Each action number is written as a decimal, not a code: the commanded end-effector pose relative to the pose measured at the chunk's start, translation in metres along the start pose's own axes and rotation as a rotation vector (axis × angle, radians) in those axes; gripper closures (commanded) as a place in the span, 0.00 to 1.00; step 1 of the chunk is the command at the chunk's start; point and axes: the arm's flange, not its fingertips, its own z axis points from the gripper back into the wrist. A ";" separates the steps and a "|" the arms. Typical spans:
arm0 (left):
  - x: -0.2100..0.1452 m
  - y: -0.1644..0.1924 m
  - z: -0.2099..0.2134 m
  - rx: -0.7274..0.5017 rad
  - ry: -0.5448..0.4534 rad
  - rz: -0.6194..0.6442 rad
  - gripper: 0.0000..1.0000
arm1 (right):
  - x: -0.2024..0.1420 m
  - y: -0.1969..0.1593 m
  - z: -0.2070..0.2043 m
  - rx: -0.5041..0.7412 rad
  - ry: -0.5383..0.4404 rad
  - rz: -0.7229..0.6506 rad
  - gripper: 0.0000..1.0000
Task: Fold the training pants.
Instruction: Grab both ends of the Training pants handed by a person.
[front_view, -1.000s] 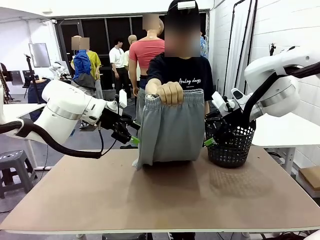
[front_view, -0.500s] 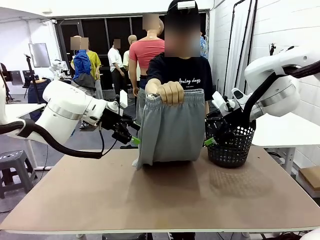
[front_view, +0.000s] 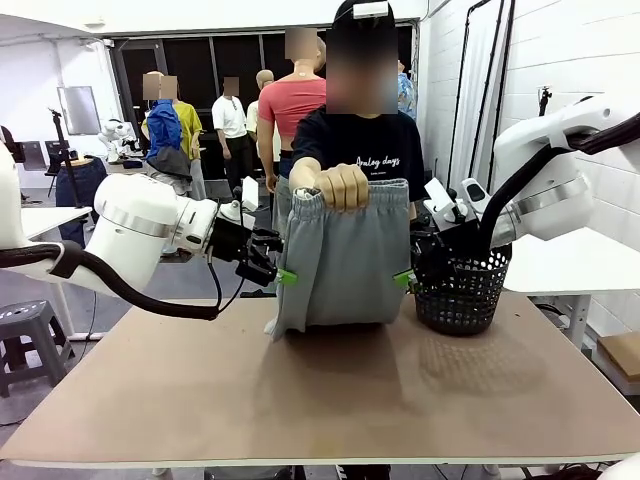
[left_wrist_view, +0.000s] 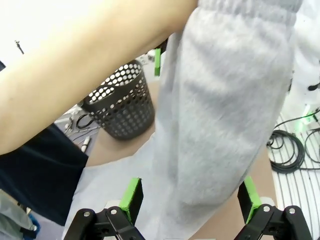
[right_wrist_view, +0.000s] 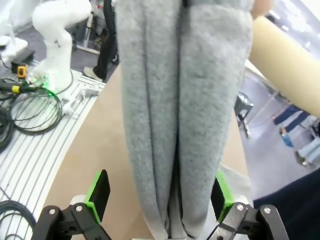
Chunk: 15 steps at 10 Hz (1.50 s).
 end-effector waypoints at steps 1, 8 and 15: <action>-0.001 -0.003 -0.001 -0.017 -0.065 -0.004 0.00 | -0.004 -0.002 -0.001 0.006 -0.083 0.014 0.00; 0.012 -0.010 -0.016 0.065 -0.207 0.005 0.00 | 0.011 0.002 -0.009 0.024 -0.227 0.046 0.00; 0.026 -0.010 -0.022 -0.024 -0.306 0.014 0.00 | 0.022 -0.003 -0.006 -0.010 -0.330 -0.002 0.00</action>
